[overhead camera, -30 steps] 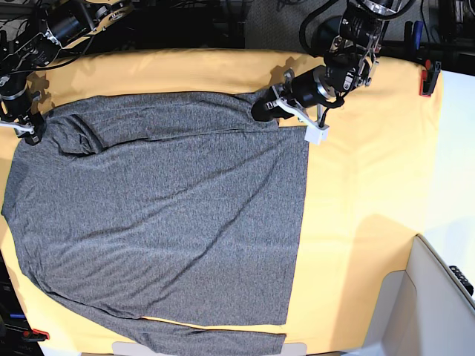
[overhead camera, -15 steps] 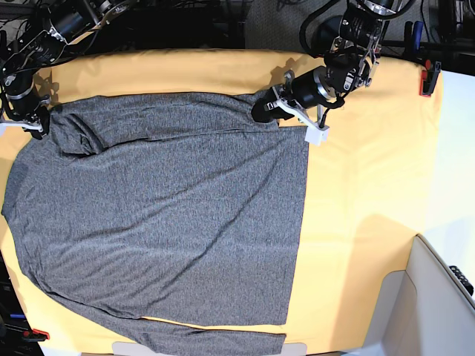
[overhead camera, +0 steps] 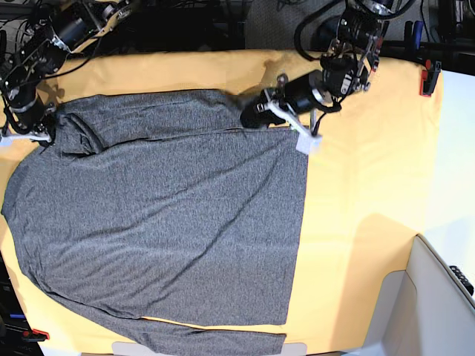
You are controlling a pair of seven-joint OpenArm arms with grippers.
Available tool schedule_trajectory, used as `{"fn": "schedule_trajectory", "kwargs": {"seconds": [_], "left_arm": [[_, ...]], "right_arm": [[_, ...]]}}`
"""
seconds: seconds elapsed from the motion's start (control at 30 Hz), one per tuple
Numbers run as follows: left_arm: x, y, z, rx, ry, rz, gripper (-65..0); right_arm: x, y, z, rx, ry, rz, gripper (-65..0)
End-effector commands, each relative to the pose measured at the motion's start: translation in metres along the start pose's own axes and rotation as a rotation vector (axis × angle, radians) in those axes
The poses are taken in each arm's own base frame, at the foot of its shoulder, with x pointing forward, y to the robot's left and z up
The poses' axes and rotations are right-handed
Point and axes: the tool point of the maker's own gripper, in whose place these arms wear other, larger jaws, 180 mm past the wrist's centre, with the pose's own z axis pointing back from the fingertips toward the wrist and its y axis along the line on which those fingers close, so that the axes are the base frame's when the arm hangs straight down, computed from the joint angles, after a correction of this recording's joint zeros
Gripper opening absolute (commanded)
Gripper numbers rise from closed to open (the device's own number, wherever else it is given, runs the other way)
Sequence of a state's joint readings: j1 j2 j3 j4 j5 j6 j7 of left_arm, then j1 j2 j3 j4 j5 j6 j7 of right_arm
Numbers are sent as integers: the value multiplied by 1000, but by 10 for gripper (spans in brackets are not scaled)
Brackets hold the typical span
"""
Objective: Fold the T-shirt properly
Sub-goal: 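Reach the right gripper to the shirt shoulder by the collar and grasp, then pull the shirt edge with both grippers toward the robot, straightening it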
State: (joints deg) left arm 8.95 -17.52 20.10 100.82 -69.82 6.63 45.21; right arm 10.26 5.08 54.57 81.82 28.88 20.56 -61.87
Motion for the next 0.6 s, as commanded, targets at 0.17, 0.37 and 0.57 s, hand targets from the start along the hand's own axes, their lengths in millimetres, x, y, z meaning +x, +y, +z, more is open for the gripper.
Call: {"fn": "schedule_trajectory", "kwargs": {"seconds": [0.17,0.37,0.57], "left_arm": [[50,-24,2,-45,-76,-94,-648],[92,-30,-5,-43,-126,-130,-648],[111,-32,-6,-39,-152,-140,-648]], "right_arm": [[47,46,-6,97,-102,34,-650],[75,64,-20,94,-178,42,-650],[76,69,-41,60,-206,96,-650]]}}
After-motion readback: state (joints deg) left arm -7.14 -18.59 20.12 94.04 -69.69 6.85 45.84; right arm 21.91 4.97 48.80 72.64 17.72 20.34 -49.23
